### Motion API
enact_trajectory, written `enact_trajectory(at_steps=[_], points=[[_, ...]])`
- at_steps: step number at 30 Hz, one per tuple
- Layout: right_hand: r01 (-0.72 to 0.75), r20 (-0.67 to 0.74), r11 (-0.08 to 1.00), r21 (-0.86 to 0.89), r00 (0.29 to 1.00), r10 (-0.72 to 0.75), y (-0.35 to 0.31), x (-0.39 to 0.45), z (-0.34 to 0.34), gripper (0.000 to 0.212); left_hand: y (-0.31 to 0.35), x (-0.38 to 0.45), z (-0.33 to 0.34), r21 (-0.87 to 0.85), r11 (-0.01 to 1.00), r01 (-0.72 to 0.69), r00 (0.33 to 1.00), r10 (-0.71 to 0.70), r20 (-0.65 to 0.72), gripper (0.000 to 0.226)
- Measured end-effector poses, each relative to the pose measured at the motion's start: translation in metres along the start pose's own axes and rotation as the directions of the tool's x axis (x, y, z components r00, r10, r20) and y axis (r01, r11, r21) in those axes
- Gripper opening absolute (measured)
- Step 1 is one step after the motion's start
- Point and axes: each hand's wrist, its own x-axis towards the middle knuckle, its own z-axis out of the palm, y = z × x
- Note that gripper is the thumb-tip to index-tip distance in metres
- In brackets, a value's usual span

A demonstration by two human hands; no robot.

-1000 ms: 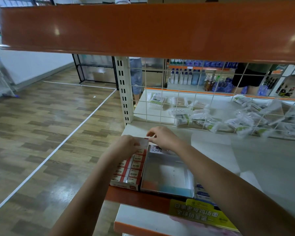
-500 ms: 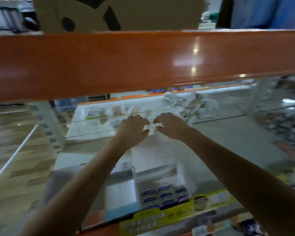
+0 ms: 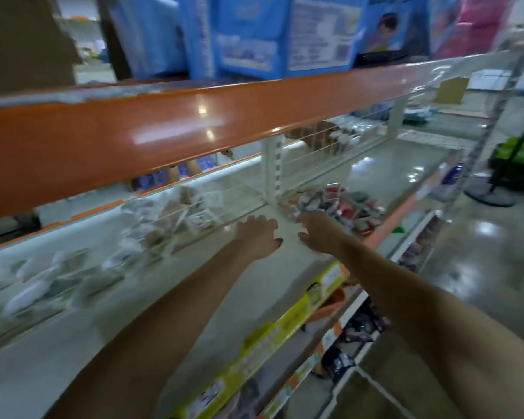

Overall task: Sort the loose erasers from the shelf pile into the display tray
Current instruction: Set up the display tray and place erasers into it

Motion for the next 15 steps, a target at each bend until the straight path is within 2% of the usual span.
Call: enact_trajectory(at_steps=[6, 9, 12, 15], points=[[-0.083, 0.048, 0.995, 0.057, 0.996, 0.080, 0.105, 0.030, 0.004, 0.042, 0.063, 0.079, 0.019, -0.029, 0.999, -0.013, 1.000, 0.014, 0.026, 0.049], [-0.084, 0.013, 0.992, 0.098, 0.996, 0.083, 0.135, 0.040, 0.008, 0.051, 0.073, 0.110, 0.022, -0.120, 0.993, -0.008, 1.000, 0.006, -0.023, 0.044], [-0.127, 0.004, 0.982, 0.139, 0.992, 0.128, 0.151, 0.043, 0.014, 0.072, 0.075, 0.134, 0.026, -0.138, 0.989, 0.043, 0.998, -0.048, -0.033, 0.045], [-0.162, 0.028, 0.975, 0.149, 0.987, 0.159, 0.161, 0.048, 0.024, 0.073, 0.076, 0.153, 0.035, -0.107, 0.991, 0.082, 0.994, -0.088, -0.058, 0.039]])
